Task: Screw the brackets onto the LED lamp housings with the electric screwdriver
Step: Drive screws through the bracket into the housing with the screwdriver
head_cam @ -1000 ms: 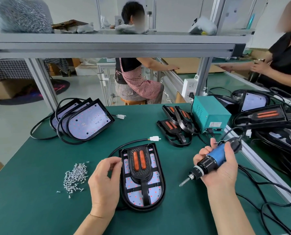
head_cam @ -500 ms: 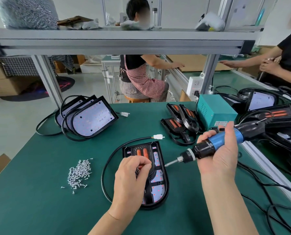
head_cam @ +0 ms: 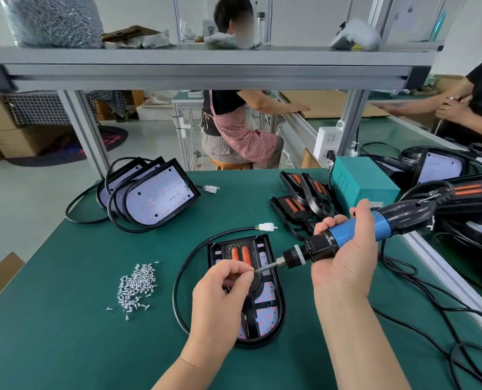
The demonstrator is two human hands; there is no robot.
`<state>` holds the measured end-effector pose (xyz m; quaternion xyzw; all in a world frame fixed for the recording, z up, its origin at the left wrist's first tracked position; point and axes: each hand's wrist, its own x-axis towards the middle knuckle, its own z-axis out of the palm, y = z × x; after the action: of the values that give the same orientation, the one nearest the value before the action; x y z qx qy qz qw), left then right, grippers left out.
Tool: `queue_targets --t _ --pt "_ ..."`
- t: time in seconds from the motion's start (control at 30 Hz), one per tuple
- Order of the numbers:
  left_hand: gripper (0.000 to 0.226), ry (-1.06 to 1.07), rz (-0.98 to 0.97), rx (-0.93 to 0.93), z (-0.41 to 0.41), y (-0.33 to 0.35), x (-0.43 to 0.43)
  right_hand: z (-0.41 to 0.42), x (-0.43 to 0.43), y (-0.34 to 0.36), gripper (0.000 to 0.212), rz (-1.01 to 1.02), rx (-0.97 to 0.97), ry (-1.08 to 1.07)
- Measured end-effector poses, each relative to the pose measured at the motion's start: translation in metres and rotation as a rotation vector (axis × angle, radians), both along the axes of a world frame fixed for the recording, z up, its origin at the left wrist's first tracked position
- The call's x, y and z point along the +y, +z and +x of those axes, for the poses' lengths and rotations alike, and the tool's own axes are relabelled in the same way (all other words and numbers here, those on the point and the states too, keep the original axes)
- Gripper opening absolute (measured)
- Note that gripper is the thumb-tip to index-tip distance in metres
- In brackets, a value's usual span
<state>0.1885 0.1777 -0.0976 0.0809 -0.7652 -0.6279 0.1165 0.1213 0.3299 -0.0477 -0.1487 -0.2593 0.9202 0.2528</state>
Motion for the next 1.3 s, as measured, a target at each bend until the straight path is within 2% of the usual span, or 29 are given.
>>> queue_targets --t 0.47,0.67,0.93,1.3 --pt "0.031 -0.019 0.041 0.025 0.002 0.001 0.001 0.001 -0.001 -0.003 0.035 -0.003 -0.036 0.011" --pt "0.03 -0.044 0.028 0.076 0.008 -0.001 0.009 -0.002 0.0 -0.006 0.034 -0.096 -0.073 0.028" --pt "0.032 0.006 0.225 0.021 0.0 0.0 0.003 -0.004 0.008 -0.004 0.034 -0.115 -0.067 0.017" --pt "0.029 0.004 0.277 0.021 0.001 0.002 0.006 -0.004 0.003 -0.01 0.036 -0.107 -0.082 0.026"
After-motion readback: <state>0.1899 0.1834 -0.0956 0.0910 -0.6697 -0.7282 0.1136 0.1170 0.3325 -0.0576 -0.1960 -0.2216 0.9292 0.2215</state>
